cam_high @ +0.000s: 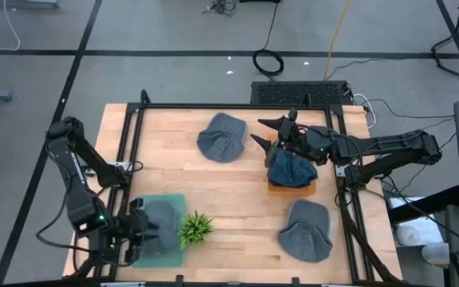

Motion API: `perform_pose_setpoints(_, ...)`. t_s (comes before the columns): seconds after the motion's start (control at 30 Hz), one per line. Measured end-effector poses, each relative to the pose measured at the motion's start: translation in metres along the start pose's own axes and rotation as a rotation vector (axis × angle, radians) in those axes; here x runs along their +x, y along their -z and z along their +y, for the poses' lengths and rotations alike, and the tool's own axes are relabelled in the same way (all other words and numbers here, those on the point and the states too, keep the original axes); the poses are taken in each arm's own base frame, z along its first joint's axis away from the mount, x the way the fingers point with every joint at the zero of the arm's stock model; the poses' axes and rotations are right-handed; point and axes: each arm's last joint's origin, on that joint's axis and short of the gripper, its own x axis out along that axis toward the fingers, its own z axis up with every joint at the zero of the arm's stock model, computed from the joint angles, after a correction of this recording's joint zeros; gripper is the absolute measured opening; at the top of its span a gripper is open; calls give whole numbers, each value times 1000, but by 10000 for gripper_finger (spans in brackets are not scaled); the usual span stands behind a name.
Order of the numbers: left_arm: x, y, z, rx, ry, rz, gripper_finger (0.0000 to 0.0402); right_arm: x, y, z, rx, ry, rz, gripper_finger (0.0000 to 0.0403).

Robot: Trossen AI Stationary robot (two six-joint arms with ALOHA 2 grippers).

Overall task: Pick & Place hat
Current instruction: Put the top left gray cap into the green bin

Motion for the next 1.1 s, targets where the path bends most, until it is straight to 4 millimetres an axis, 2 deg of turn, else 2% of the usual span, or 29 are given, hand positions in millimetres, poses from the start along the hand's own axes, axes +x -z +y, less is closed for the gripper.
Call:
perform_pose_setpoints(0.2, 20, -6, 2, -36, -54, 62, 133, 0, 0, 0, 0, 0, 0, 238)
perform_pose_setpoints(0.57, 58, 13, -10, -33, -166, 156, 132, 0, 0, 0, 1, 0, -1, 238)
perform_pose_setpoints(0.83, 77, 35, -16, 24, -181, 388, 132, 0, 0, 0, 48, 0, 1, 238)
perform_pose_setpoints(1.0, 83, 44, -12, 60, -265, 448, 132, 0, 1, 0, 52, 0, 12, 238)
perform_pose_setpoints(1.1, 84, 42, -11, 69, -290, 393, 132, 0, 0, 0, 57, 0, -1, 238)
